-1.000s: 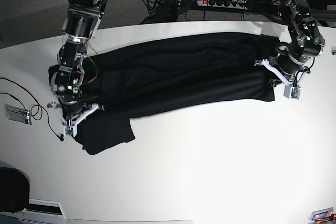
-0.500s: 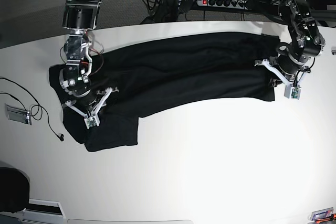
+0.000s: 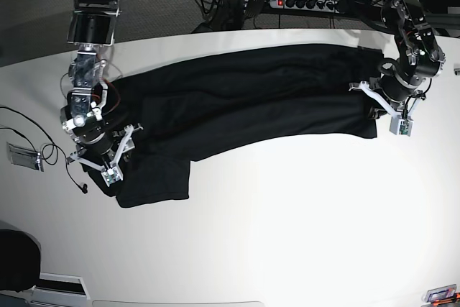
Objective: Fold the T-shirt properly
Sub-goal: 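Release the right gripper and move it back to the folded corner, then lower the right gripper and pinch the folded hem corner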
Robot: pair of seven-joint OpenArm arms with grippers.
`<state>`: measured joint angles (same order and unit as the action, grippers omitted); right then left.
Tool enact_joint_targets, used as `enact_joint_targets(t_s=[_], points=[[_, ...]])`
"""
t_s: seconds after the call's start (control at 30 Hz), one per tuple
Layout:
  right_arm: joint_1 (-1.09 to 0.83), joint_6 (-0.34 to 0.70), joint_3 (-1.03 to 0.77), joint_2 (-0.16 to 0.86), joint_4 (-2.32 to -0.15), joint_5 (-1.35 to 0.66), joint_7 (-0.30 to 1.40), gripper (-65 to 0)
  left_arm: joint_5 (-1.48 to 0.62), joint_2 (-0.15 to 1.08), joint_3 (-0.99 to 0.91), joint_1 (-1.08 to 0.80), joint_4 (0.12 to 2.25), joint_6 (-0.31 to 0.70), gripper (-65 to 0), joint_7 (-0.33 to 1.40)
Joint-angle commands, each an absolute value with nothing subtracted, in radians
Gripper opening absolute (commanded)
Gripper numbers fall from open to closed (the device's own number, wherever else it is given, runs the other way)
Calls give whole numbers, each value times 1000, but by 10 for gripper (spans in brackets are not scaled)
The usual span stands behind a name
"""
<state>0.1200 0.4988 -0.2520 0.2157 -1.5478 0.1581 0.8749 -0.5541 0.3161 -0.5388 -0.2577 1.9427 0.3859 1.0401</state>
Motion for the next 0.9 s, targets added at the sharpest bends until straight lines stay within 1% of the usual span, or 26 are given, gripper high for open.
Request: enact_joint_targets(t_s=[0.0,0.07,0.27,0.4,0.47,0.53,0.67,0.77,0.87], points=[[147,526,-254,222,-1570,142,871,-288,-564,331,-545,-251,1959,384,-650,1021],[185,536,-249,222,-1570,142,898,-275,-564,331,-545,-251,1959,384,-650,1021],[289,535,-246,219,-1561,142,980,-277,-564,331,-545,-251,1960,384,-650,1021],[421,533,-245,217,-1508,143,1026,-277,-565,329,-545,-251,1960,384,-650,1021],[489,529,-245,206,-1394,143,1021,-277,-565,329,-545,-251,1962,384,-650,1021],[532,492,-231,185,-1247,143,1009,-277,-565,329,-545,-251,1962,384,-650,1021],[591,403,-88,182,-1020,143,912,-277,-565,329,-545,-251,1962,384,-650,1021],[610,398,4,182,-852,143,839,-277,-565,329,-545,-251,1962,384,-650,1021],[638,397,15,166,-731,143,769,-277,-565,329,-545,-252,1962,384,-650,1021]])
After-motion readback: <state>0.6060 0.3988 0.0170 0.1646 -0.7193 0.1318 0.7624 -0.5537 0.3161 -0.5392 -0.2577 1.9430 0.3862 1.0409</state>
